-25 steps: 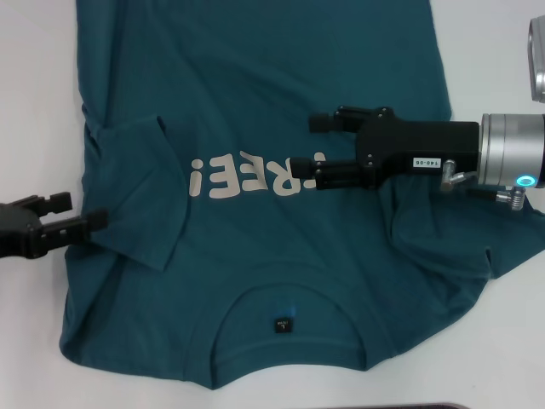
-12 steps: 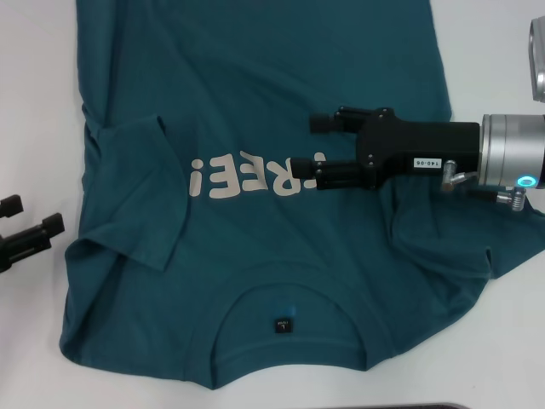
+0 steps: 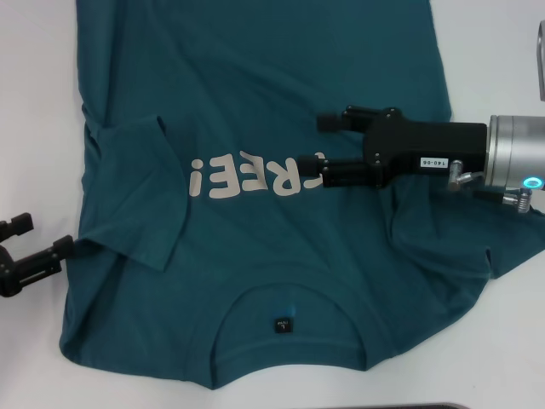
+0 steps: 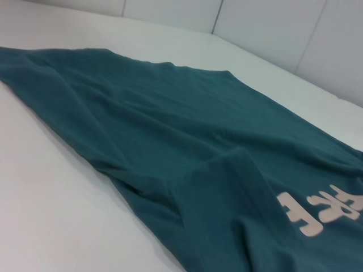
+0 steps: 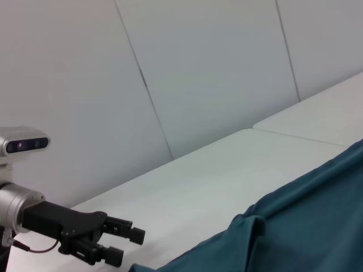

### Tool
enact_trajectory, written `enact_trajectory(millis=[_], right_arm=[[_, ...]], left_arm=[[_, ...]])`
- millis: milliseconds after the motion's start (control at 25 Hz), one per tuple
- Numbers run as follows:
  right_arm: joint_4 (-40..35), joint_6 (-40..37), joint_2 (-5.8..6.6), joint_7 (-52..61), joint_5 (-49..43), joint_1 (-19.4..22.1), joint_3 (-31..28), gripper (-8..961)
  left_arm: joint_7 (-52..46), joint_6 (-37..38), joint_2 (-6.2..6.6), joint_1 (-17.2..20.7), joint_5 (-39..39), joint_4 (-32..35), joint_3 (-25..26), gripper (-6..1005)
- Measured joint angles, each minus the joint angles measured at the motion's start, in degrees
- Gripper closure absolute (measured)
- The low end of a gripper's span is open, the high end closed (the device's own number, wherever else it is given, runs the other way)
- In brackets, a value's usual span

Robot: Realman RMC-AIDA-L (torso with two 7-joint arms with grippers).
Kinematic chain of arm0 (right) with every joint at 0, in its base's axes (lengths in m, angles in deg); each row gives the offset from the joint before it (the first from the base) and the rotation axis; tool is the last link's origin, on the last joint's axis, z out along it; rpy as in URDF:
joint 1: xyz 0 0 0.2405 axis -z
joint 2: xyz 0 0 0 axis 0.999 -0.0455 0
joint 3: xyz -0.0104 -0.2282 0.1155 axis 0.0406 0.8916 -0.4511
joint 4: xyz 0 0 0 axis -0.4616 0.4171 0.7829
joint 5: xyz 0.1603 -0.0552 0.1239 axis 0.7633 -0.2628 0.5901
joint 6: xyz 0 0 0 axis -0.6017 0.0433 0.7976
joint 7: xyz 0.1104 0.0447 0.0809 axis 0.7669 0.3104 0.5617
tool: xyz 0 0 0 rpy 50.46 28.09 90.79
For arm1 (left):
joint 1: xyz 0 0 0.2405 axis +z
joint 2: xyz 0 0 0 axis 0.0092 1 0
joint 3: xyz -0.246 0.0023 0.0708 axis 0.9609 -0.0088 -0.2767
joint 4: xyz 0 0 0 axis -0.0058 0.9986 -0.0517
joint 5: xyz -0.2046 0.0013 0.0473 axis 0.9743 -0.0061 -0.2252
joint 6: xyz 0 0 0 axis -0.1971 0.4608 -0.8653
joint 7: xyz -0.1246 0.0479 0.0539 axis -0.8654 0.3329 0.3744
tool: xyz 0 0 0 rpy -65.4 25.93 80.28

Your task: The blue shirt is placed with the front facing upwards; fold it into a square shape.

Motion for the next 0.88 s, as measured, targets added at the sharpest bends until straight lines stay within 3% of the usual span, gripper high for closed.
enact_trajectory(millis=[880], right_arm=[[-0.41, 0.44, -0.09, -0.03, -0.09, 0.11, -0.05, 51]], left_arm=[[2.56, 0.23, -0.01, -1.55, -1.44, 2.81, -2.0, 158]])
